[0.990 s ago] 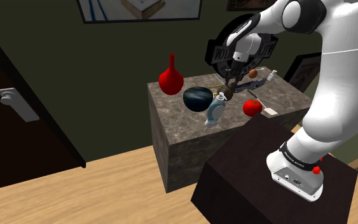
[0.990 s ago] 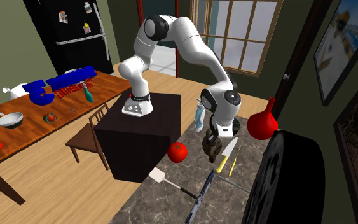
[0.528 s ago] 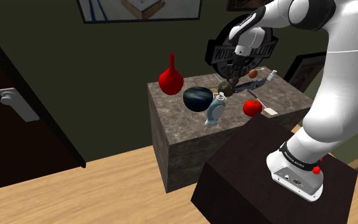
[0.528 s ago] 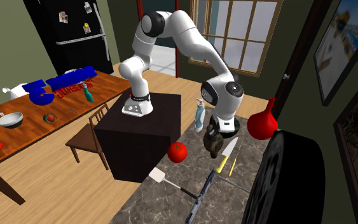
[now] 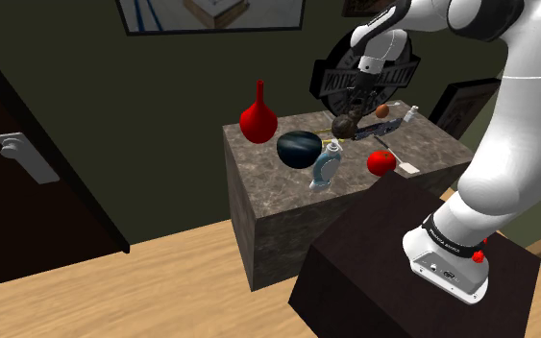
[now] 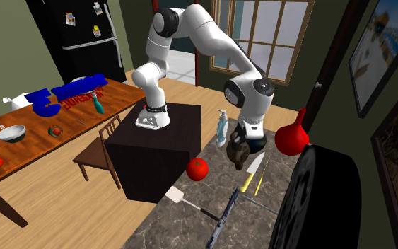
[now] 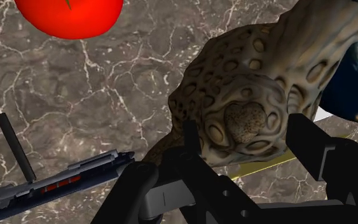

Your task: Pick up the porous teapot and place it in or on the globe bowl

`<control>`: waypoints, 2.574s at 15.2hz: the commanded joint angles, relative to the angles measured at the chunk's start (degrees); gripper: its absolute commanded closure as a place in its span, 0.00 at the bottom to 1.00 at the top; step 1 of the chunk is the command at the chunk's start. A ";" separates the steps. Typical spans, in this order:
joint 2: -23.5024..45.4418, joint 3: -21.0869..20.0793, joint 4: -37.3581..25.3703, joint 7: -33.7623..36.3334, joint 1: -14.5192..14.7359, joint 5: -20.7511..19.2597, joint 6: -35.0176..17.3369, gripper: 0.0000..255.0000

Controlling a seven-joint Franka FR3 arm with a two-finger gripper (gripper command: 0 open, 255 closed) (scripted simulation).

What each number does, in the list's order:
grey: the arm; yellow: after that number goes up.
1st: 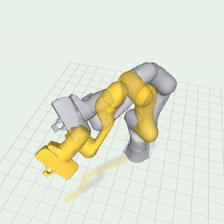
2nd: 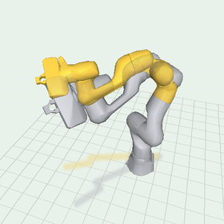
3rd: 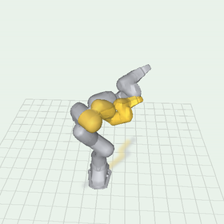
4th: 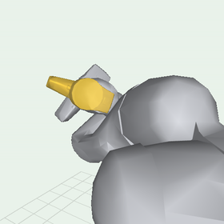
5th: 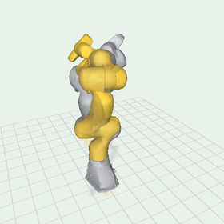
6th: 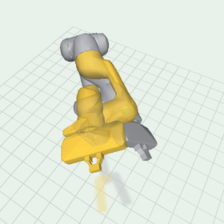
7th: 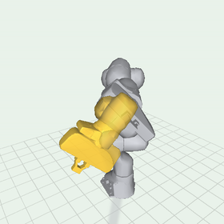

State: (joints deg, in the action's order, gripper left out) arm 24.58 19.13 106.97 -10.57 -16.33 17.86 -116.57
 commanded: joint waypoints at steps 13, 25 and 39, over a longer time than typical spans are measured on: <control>-5.73 1.14 -3.35 2.57 0.58 -2.80 8.45 1.00; -11.51 -0.12 -3.53 8.97 4.19 -4.41 13.04 1.00; -16.80 -6.25 -0.70 24.00 13.10 -4.11 12.31 1.00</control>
State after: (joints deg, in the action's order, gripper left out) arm 7.81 13.00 105.83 13.22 -3.39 13.67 -103.73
